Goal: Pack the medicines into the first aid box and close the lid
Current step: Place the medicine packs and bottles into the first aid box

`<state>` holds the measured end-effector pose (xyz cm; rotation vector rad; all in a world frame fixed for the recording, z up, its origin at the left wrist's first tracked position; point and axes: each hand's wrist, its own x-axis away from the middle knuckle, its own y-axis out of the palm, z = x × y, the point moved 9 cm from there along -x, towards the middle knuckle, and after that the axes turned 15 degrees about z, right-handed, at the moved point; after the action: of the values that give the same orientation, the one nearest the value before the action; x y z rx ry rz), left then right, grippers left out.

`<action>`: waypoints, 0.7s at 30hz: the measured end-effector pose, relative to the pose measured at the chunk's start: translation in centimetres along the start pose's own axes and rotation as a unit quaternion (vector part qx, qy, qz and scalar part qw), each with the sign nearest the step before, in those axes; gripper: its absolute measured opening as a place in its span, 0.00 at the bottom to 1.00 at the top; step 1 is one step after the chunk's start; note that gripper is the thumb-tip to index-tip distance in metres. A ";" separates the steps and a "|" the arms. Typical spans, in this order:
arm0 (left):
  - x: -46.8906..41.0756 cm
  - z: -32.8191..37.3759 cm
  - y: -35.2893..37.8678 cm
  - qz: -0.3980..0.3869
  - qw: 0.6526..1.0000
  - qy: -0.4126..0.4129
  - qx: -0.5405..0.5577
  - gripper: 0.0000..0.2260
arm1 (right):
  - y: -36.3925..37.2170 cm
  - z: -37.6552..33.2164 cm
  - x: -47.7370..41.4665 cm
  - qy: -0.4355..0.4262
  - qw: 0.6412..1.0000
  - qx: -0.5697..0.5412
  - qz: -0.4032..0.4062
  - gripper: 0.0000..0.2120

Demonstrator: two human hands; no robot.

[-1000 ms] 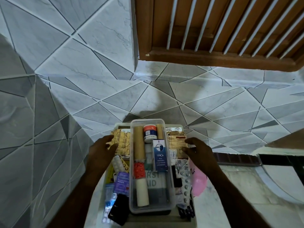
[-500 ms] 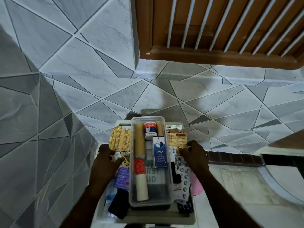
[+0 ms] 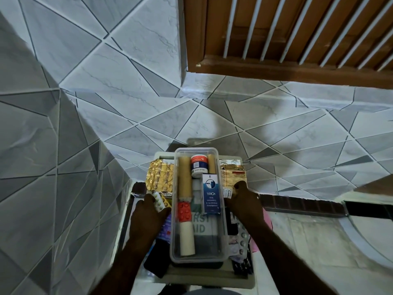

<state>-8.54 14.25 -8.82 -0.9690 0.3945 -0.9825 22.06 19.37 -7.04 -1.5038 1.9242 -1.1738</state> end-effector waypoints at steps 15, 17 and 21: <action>-0.1 -0.4 -1.1 0.054 0.984 -0.115 0.123 0.12 | 1.2 1.2 -0.7 0.106 0.988 -0.111 -0.018 0.05; 0.0 -0.5 -1.2 0.051 0.982 -0.113 0.143 0.09 | 1.1 1.5 -0.9 0.114 0.985 -0.132 -0.015 0.06; -0.1 -1.2 -1.1 0.040 0.975 -0.133 0.176 0.07 | 0.2 1.2 -1.0 0.119 0.979 -0.168 -0.006 0.03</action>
<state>-9.96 13.56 -8.54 -0.7414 0.0306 -0.8028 23.20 19.93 -8.08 -1.5998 2.3752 -1.1164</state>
